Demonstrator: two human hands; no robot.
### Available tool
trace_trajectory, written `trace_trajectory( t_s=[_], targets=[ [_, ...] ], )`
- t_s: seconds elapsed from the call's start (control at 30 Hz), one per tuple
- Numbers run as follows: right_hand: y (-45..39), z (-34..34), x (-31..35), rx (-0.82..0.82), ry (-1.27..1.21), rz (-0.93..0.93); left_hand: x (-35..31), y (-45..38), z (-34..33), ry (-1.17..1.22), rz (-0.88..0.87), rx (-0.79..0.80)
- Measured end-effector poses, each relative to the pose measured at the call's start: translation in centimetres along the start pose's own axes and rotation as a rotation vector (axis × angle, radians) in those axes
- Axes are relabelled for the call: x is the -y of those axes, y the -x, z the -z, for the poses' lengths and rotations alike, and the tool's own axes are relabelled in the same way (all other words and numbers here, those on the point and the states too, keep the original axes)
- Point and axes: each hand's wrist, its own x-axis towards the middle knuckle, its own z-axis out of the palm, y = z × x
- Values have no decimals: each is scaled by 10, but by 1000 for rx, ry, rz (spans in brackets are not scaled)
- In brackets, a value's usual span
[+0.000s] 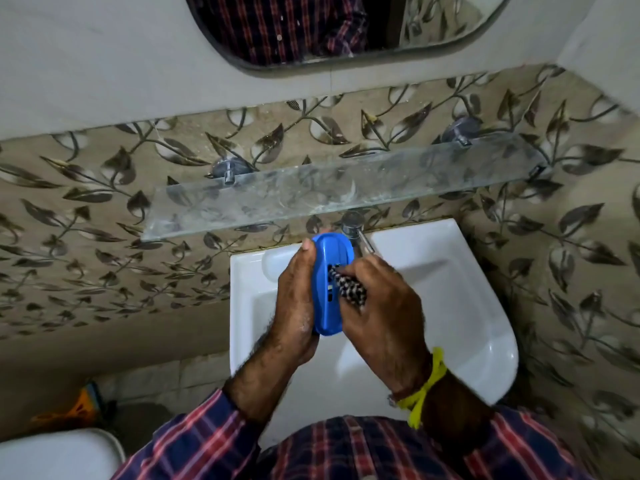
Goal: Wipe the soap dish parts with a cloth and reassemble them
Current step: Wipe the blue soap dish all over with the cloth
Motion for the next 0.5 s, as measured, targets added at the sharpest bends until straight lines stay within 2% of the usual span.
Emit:
trace_trajectory(
  t_s=[0.13, 0.17, 0.3, 0.33, 0.4, 0.5],
  targets=[
    [-28, -4, -4, -142, -1, -167, 9, 7, -3, -25, -34, 49],
    [-30, -3, -3, -149, -33, -137, 8, 8, -4, -26, -58, 57],
    [-8, 1, -8, -62, -121, 205, 1, 4, 1, -47, -143, 75],
    [-3, 2, -12, -42, -112, 232, 0, 3, 3, -83, -162, 67],
    [-5, 2, -22, -64, -152, 156, -1, 3, 4, -141, -167, 58],
    [-21, 4, -31, -262, -321, -91, 5, 5, 8, -226, -154, 87]
  ],
)
